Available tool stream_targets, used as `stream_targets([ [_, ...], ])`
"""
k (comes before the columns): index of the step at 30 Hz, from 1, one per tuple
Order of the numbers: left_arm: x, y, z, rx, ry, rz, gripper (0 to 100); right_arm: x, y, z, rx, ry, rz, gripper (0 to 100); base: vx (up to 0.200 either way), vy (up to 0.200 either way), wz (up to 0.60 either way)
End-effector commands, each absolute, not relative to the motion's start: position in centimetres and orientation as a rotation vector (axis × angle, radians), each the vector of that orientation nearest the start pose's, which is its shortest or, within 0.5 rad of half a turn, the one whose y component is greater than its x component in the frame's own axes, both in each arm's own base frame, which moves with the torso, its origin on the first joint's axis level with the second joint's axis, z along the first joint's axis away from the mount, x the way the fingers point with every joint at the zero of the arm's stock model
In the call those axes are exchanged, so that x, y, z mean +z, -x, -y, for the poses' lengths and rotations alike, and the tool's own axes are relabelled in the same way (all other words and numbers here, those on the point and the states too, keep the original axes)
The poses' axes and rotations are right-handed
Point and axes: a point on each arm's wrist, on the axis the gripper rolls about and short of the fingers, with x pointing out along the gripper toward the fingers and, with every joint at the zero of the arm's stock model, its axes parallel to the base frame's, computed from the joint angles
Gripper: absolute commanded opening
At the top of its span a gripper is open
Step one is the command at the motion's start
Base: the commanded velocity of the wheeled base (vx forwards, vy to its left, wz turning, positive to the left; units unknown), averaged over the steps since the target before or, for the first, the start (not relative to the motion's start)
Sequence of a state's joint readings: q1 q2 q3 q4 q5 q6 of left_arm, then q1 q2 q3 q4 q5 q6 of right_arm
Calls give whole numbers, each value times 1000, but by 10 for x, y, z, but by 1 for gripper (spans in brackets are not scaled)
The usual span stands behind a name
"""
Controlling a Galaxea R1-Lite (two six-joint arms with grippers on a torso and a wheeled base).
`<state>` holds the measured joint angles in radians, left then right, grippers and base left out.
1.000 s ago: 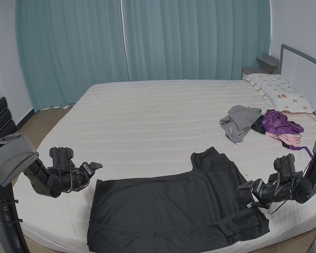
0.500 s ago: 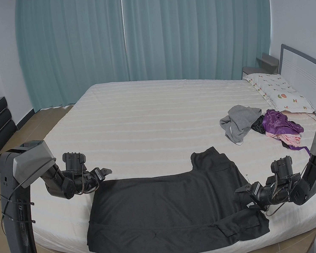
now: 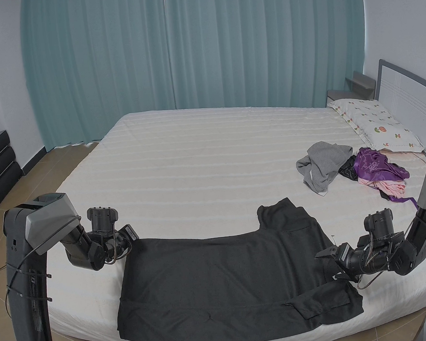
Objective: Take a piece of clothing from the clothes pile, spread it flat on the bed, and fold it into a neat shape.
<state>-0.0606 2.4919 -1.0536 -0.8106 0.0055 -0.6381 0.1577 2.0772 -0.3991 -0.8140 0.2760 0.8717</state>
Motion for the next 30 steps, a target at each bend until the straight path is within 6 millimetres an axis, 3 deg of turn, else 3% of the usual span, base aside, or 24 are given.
stream_targets([
  [1, -39, -419, 21, 176, 632, -588, 0, 5, -276, -50, 19, -855, -957, 100, 0, 0, 0],
  [9, -36, -422, 22, 163, 639, -561, 0, 5, -312, -51, -6, -809, -856, 100, 0, 0, 0],
  [18, -38, -422, 22, 164, 639, -564, 0, -13, -379, -37, 18, -674, -725, 100, 0, 0, 0],
  [24, -44, -422, 21, 166, 642, -577, 0, -36, -409, -55, 39, -622, -760, 100, 0, 0, 0],
  [30, -46, -423, 21, 167, 643, -579, 0, -52, -435, -60, 43, -609, -728, 100, 0, 0, 0],
])
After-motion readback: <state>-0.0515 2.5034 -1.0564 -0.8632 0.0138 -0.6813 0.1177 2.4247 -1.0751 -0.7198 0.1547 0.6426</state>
